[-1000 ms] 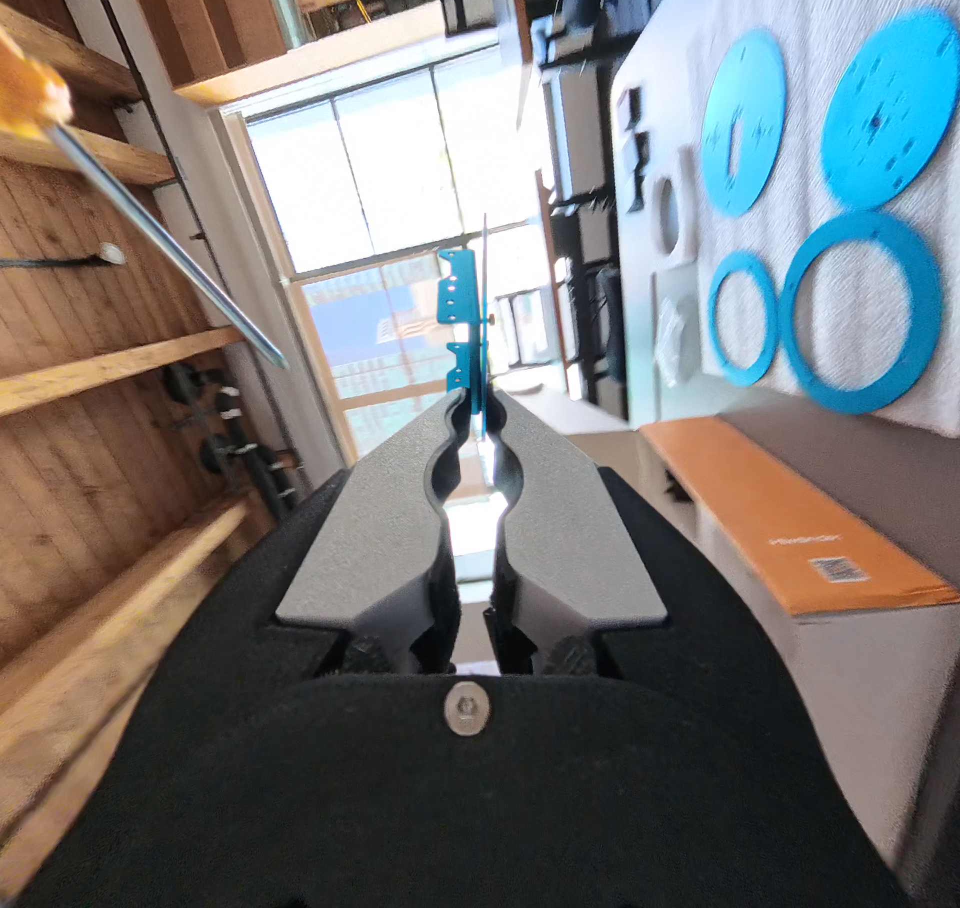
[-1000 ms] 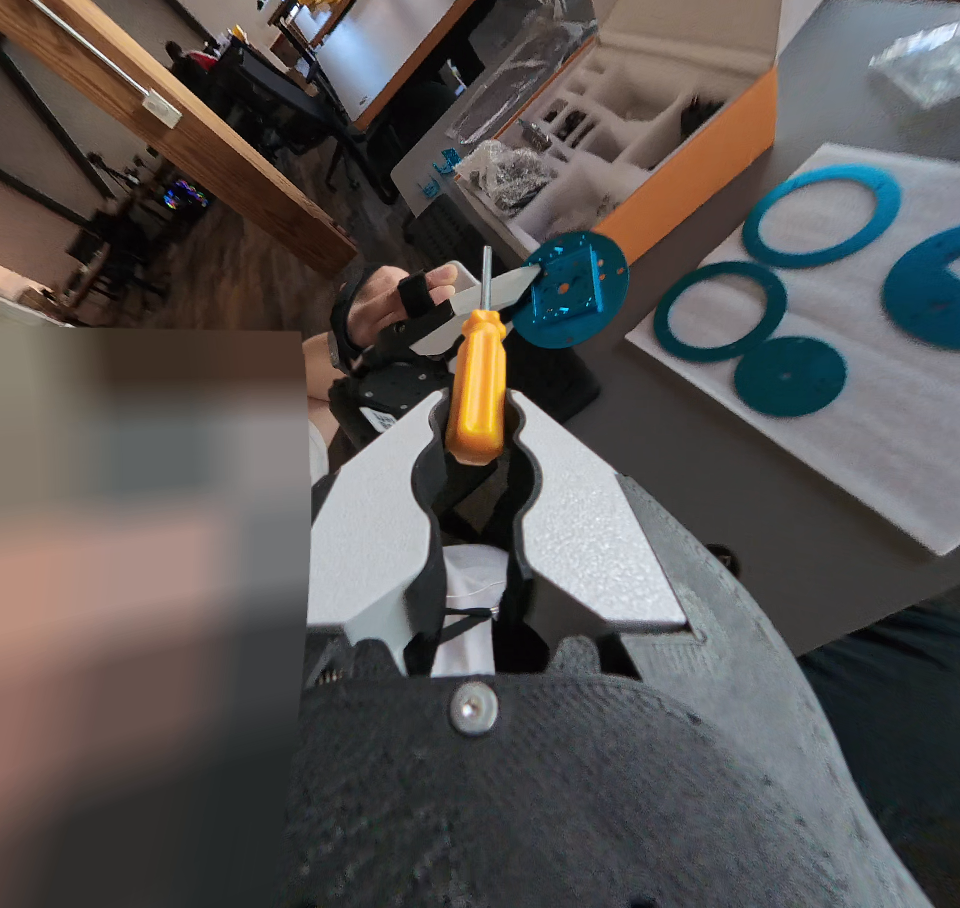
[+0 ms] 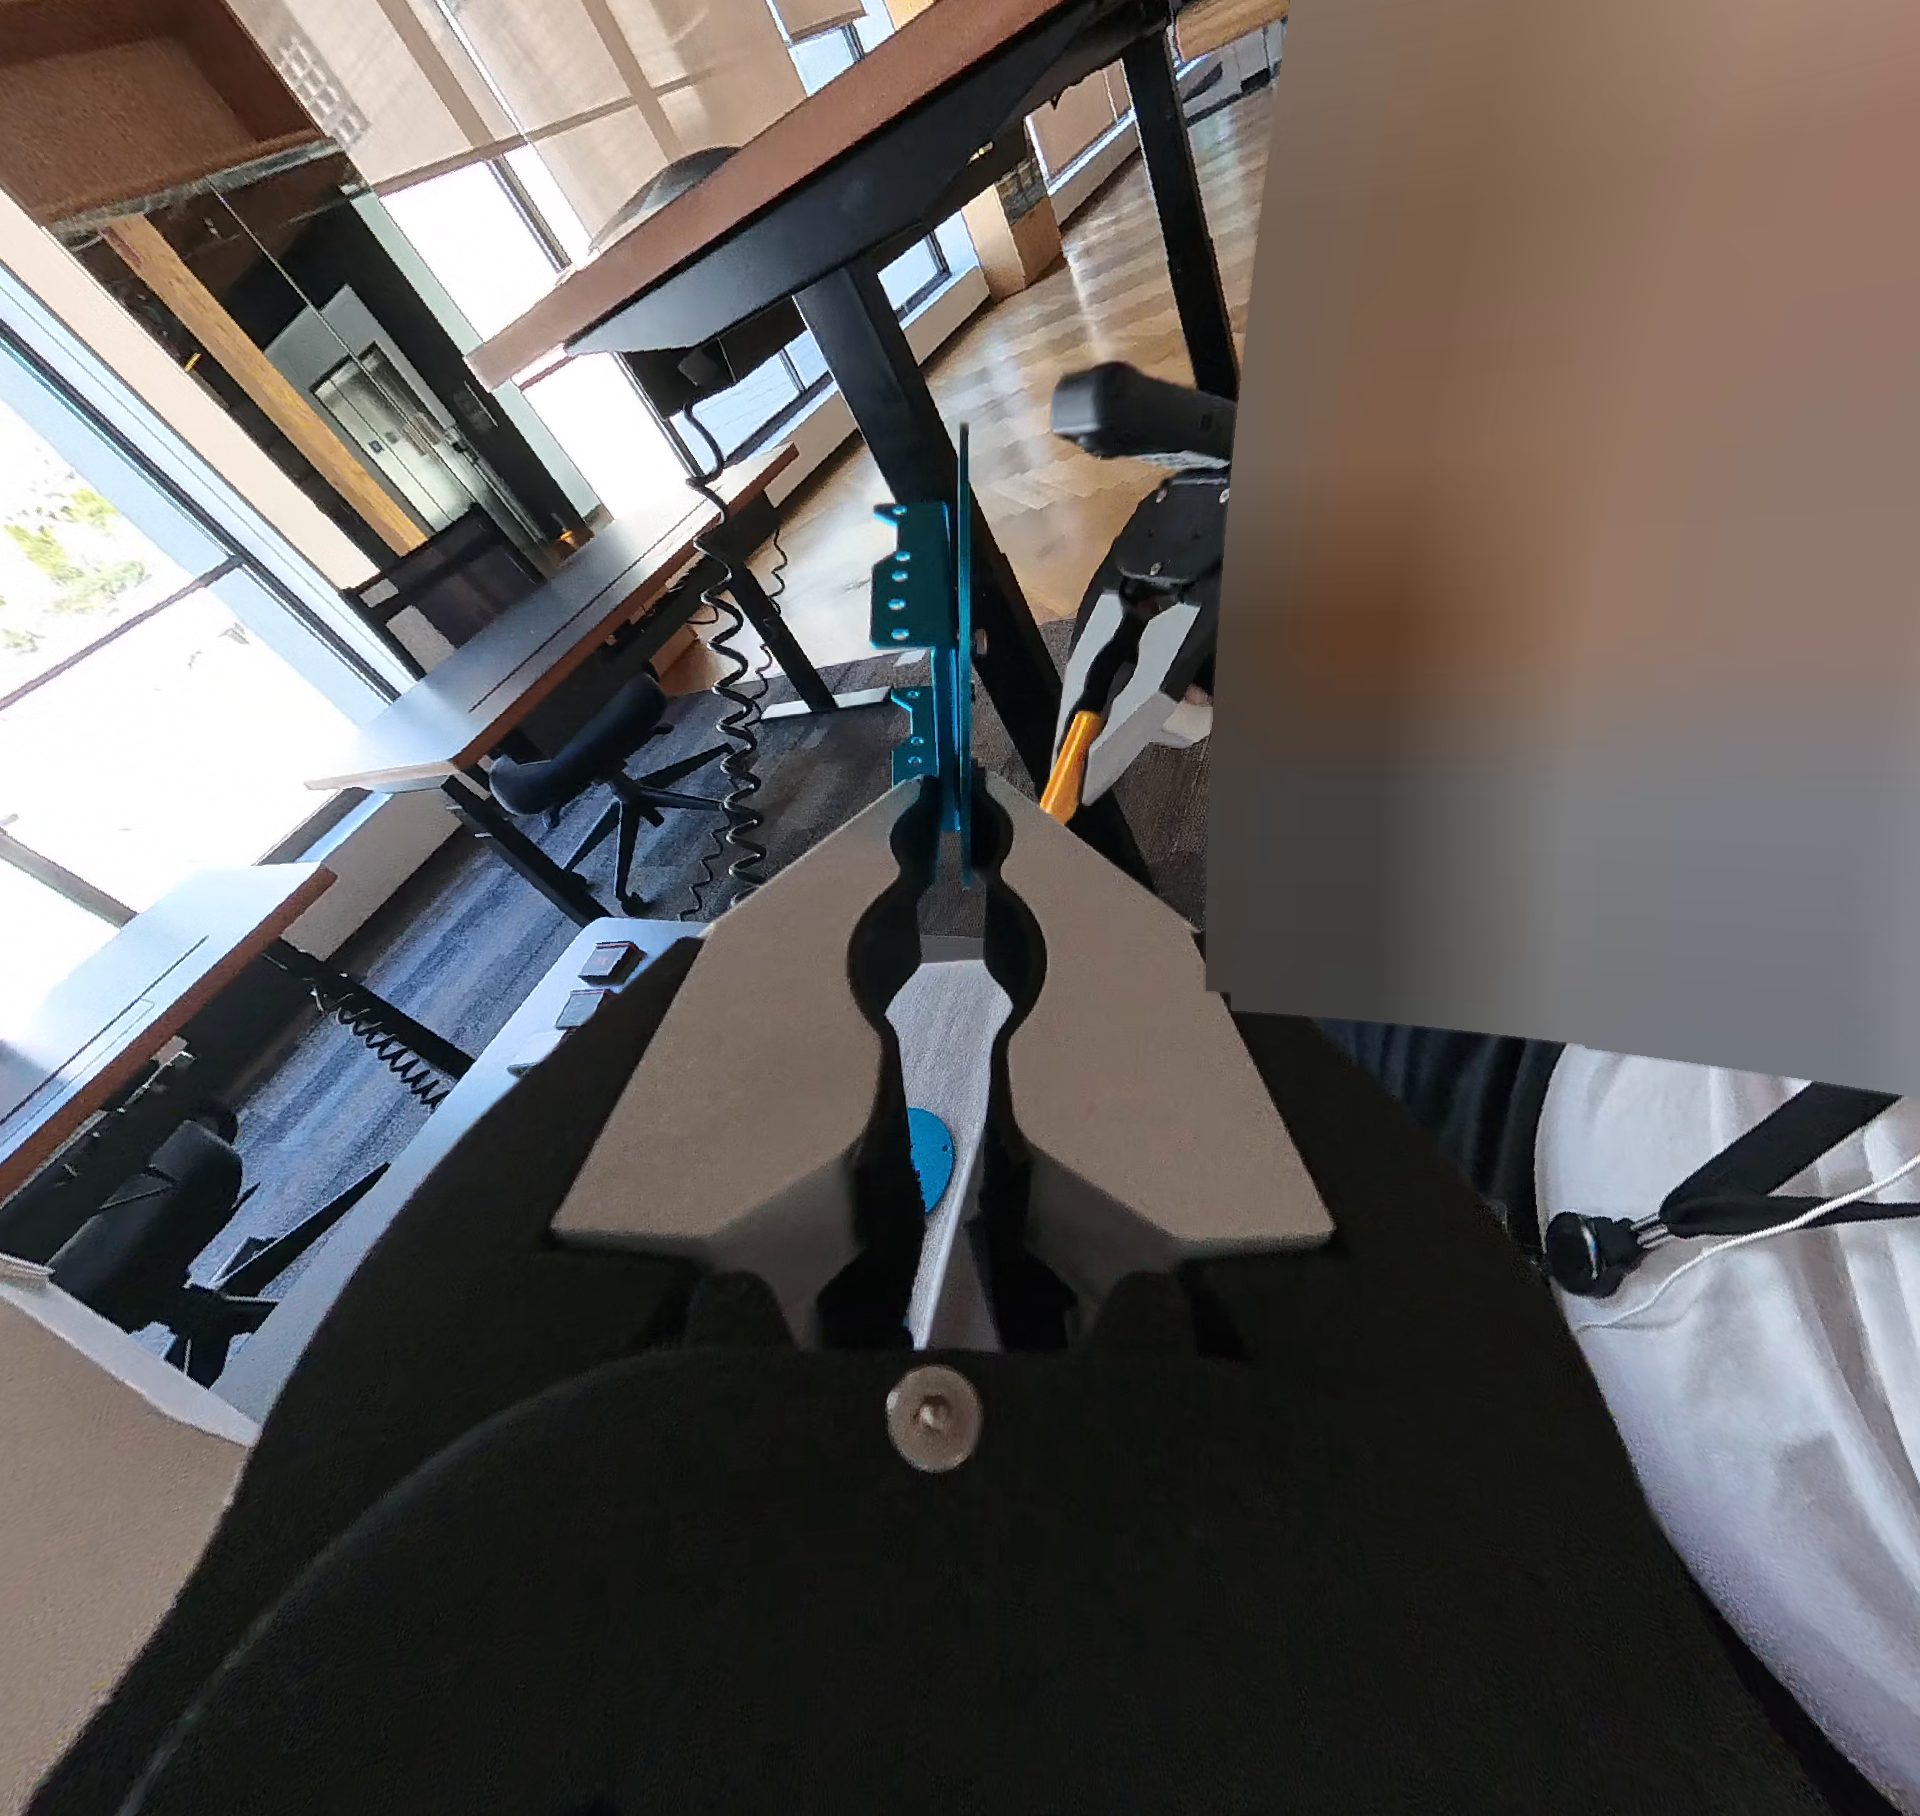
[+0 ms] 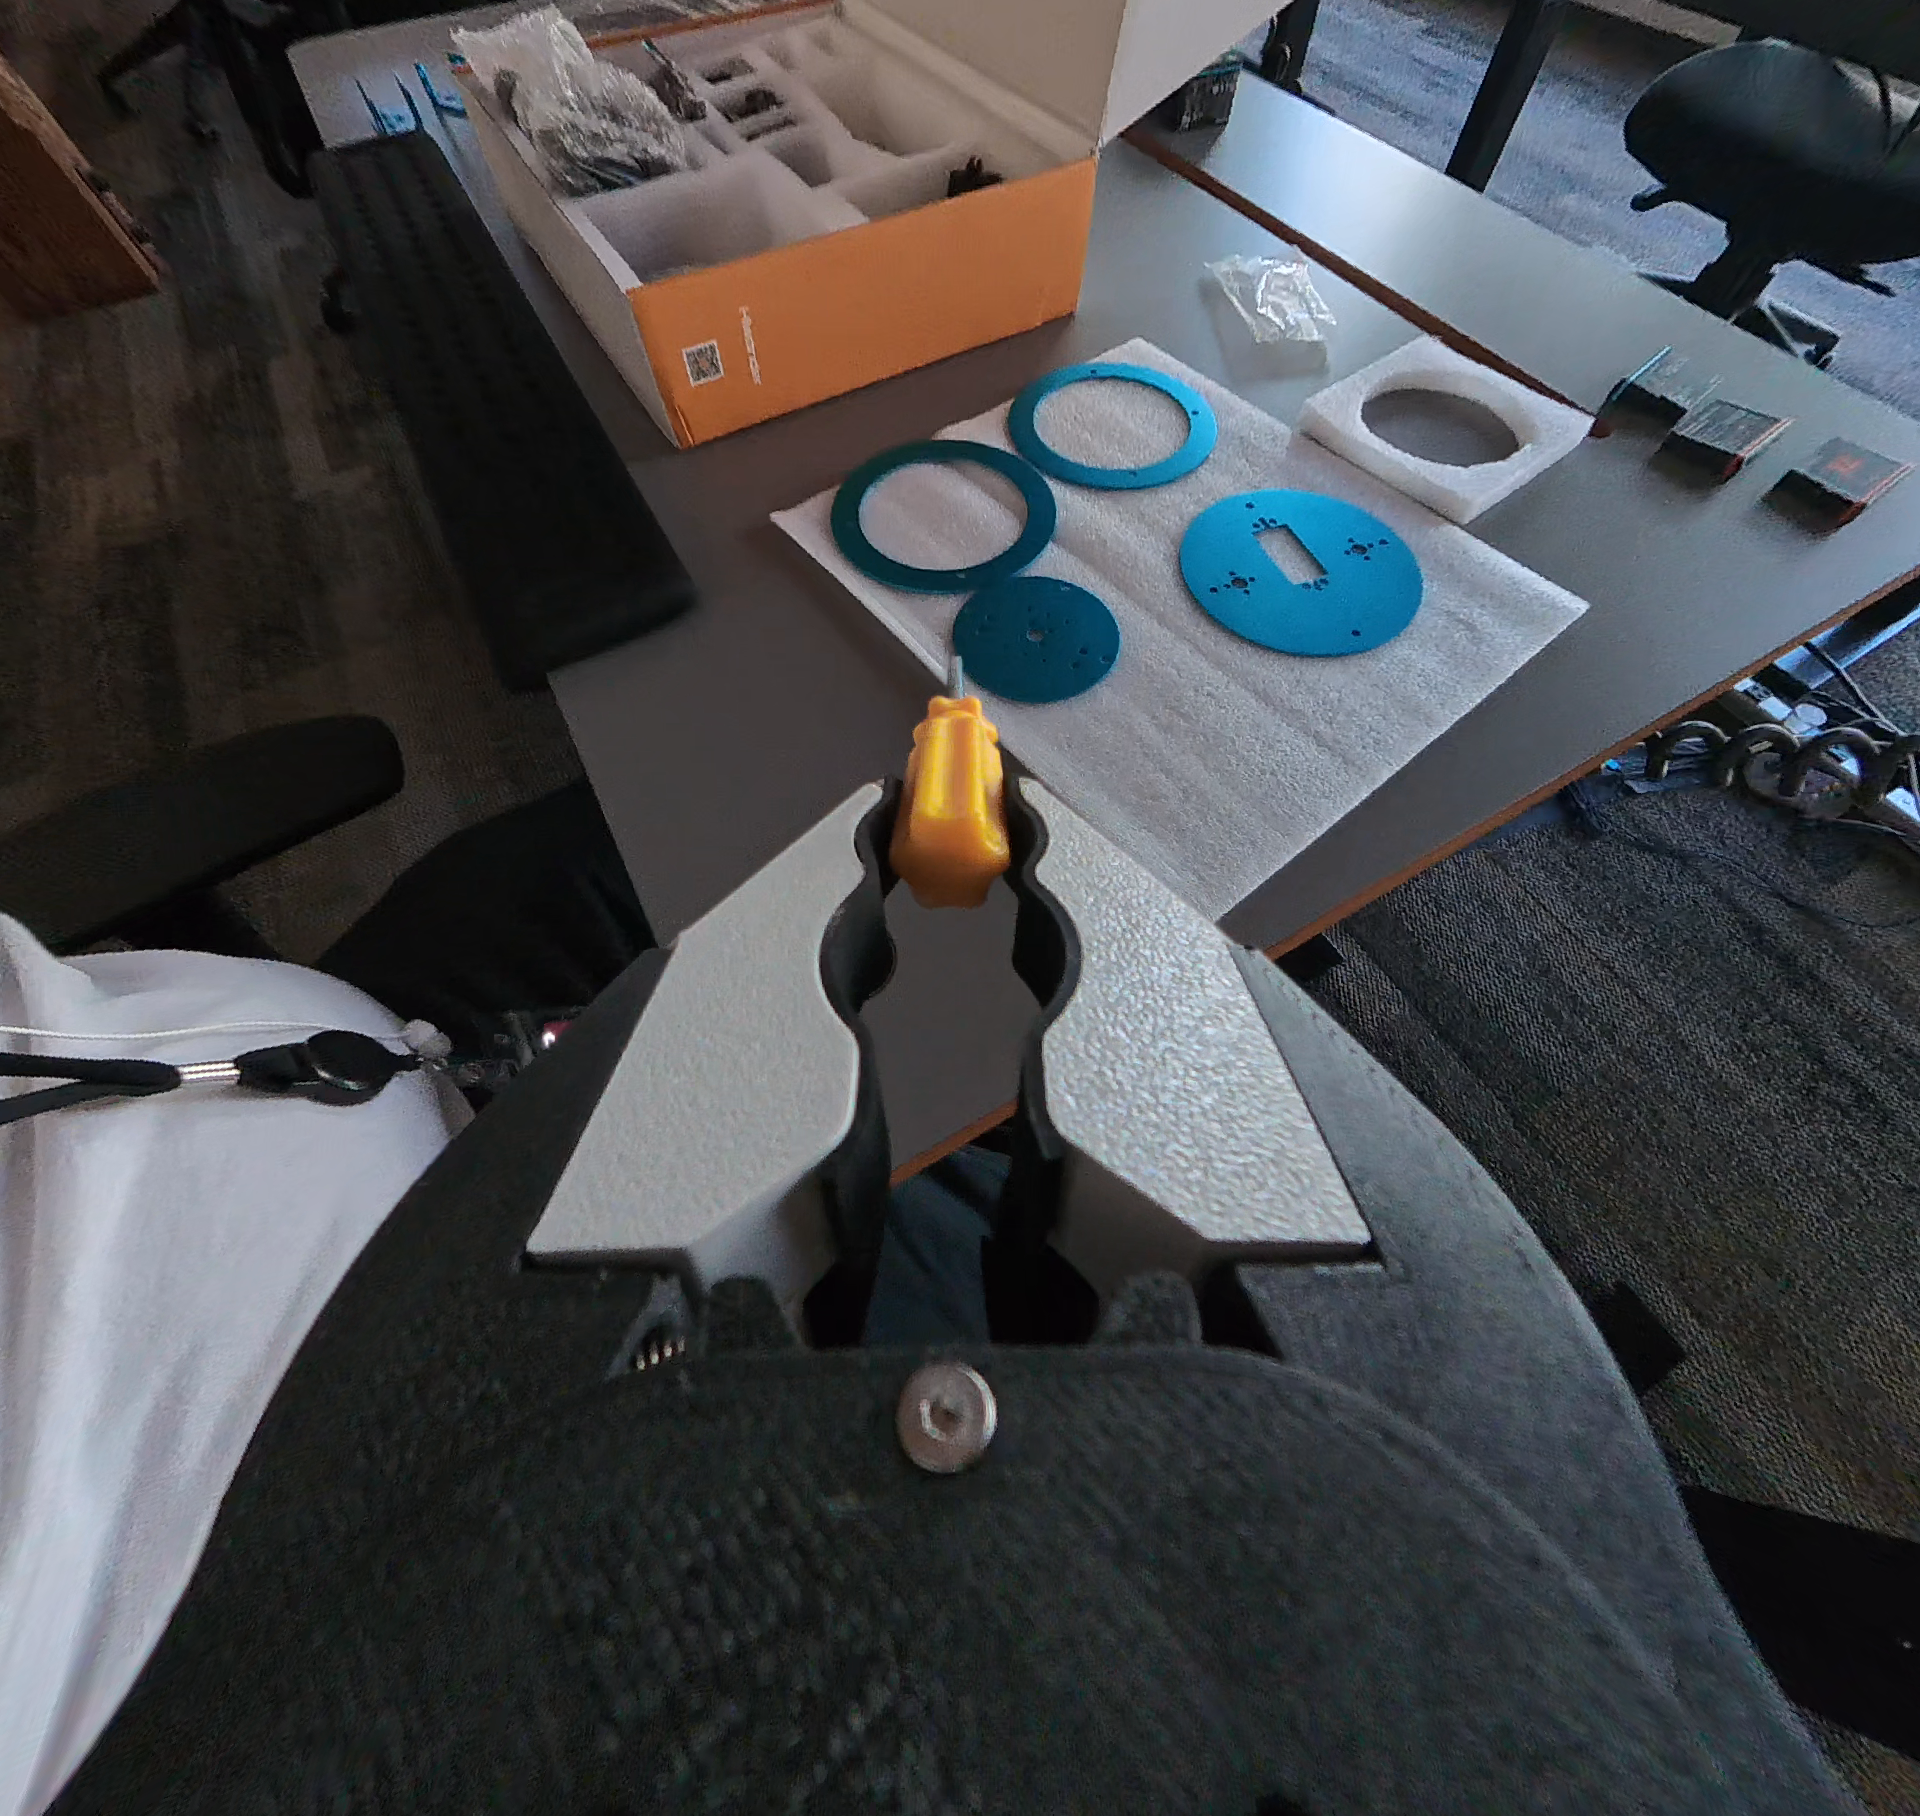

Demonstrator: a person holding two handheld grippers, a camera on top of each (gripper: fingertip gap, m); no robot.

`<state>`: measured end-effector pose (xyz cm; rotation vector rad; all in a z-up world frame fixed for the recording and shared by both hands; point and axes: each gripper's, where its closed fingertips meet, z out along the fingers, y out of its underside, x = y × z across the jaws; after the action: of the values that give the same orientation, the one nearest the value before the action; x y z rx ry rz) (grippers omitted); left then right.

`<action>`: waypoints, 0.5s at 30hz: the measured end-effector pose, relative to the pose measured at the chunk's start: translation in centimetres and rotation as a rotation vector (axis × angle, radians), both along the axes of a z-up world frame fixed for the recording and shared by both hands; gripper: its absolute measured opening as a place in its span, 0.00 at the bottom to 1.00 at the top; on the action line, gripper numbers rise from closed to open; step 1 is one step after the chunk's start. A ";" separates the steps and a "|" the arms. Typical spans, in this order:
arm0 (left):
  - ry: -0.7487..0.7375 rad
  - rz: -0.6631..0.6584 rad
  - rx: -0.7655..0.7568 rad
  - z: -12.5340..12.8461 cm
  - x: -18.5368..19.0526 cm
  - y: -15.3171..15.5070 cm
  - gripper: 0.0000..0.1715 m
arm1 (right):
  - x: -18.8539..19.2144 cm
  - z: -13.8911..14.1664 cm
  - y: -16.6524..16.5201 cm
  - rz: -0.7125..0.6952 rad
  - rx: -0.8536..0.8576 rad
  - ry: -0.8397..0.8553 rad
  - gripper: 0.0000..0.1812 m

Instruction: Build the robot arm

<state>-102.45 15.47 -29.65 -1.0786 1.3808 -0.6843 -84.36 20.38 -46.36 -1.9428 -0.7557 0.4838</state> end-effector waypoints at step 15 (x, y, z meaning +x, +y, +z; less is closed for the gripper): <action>0.152 0.019 0.455 -0.7 -0.1 -2.1 0.02 | -1.3 -3.2 2.6 0.020 -0.005 -0.062 0.10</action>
<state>-102.59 13.38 -30.37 -0.7881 1.5591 -0.2555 -85.71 22.94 -49.55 -1.9642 -0.8144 0.4391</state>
